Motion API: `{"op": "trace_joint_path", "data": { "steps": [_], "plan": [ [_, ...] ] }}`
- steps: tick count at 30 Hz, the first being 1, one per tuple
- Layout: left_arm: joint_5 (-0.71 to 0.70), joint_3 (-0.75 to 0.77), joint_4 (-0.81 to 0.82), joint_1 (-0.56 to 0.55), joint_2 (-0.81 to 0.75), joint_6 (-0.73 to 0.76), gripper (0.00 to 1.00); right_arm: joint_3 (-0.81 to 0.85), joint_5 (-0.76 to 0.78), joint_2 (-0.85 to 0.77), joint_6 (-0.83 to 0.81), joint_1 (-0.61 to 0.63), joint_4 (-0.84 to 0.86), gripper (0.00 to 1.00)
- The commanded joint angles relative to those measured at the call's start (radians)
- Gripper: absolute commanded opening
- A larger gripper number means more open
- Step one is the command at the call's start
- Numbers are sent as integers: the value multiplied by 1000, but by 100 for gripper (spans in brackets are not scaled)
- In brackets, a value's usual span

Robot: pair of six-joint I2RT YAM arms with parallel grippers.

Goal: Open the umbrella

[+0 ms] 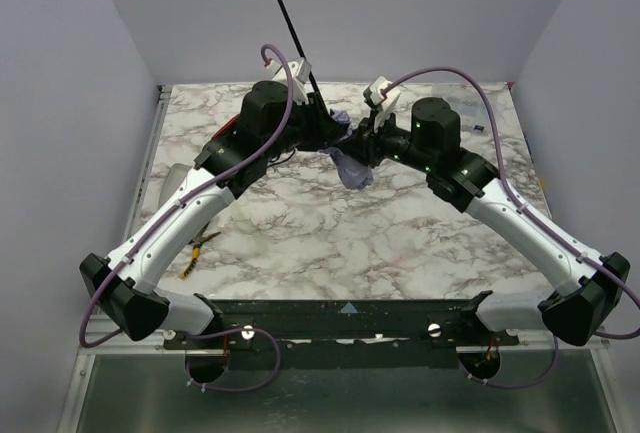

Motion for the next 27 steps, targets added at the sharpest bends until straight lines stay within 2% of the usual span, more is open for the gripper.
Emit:
{"op": "trace_joint_path", "data": {
  "steps": [1, 6, 8, 10, 13, 17, 20, 27],
  "plan": [
    [40, 61, 68, -17, -9, 3, 1, -21, 75, 6, -12, 11, 39, 2],
    [73, 66, 79, 31, -41, 108, 50, -38, 18, -15, 38, 1, 27, 0],
    [112, 64, 92, 81, -59, 134, 66, -40, -25, -22, 91, -17, 29, 0],
    [154, 50, 118, 157, -87, 159, 78, -40, -78, -24, 148, -51, 38, 0],
    [172, -18, 173, 248, -148, 182, 79, -37, -153, -22, 258, -116, 72, 0],
    [205, -148, 180, 260, -233, 240, 74, -33, -212, -11, 387, -196, 147, 0],
    [254, -229, 169, 234, -254, 230, 65, -28, -223, 0, 406, -201, 182, 0],
    [235, -207, 137, 84, -189, 208, 59, -28, -214, 22, 418, -201, 228, 0]
  ]
}}
